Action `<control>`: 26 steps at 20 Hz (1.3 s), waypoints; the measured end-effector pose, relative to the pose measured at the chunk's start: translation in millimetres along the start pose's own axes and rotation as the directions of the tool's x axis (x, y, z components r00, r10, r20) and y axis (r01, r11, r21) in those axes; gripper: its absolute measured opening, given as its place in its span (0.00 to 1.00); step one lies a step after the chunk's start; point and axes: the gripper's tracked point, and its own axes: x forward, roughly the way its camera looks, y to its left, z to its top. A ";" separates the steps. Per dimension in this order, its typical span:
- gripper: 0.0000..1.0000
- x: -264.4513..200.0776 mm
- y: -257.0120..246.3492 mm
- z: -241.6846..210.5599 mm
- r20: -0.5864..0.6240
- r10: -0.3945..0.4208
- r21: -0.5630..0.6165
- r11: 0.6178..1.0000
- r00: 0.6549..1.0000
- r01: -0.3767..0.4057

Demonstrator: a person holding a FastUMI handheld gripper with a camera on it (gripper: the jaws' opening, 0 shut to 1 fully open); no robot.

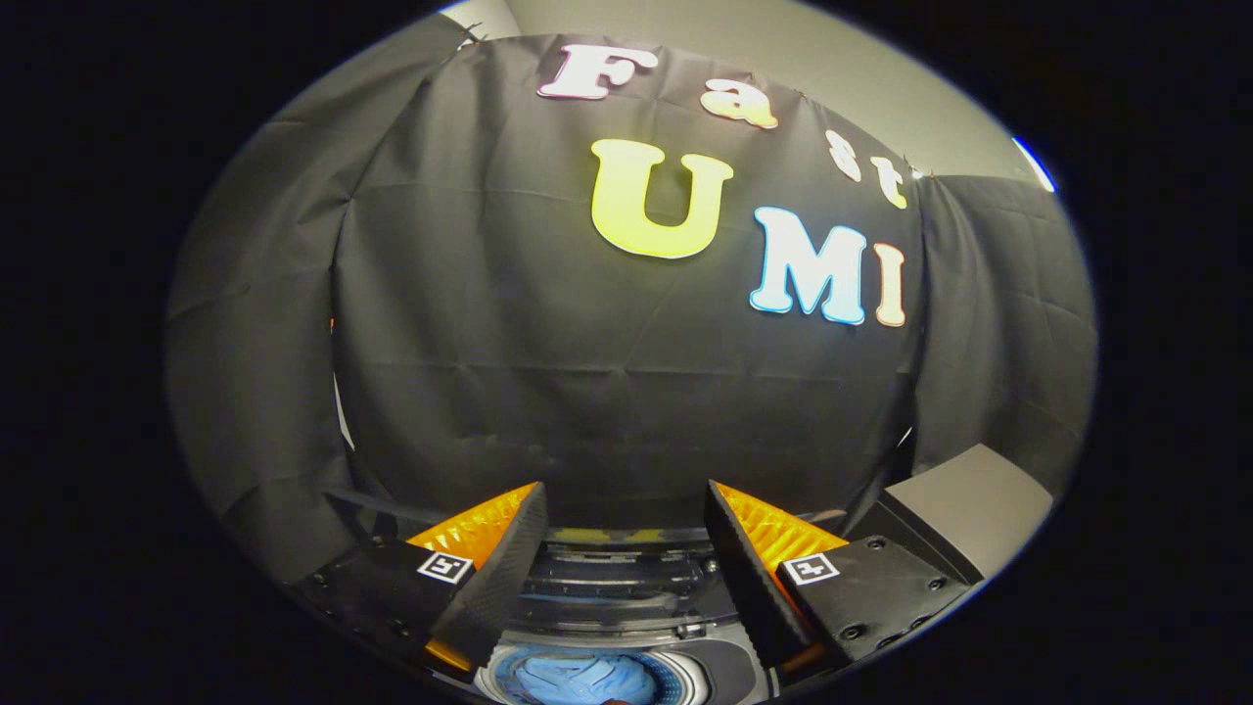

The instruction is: Put the clothes into the washing machine and then close the washing machine lid.

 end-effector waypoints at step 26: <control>0.98 -11.4 -3.3 -31.7 -0.006 0.048 0.076 0.996 0.999 -0.048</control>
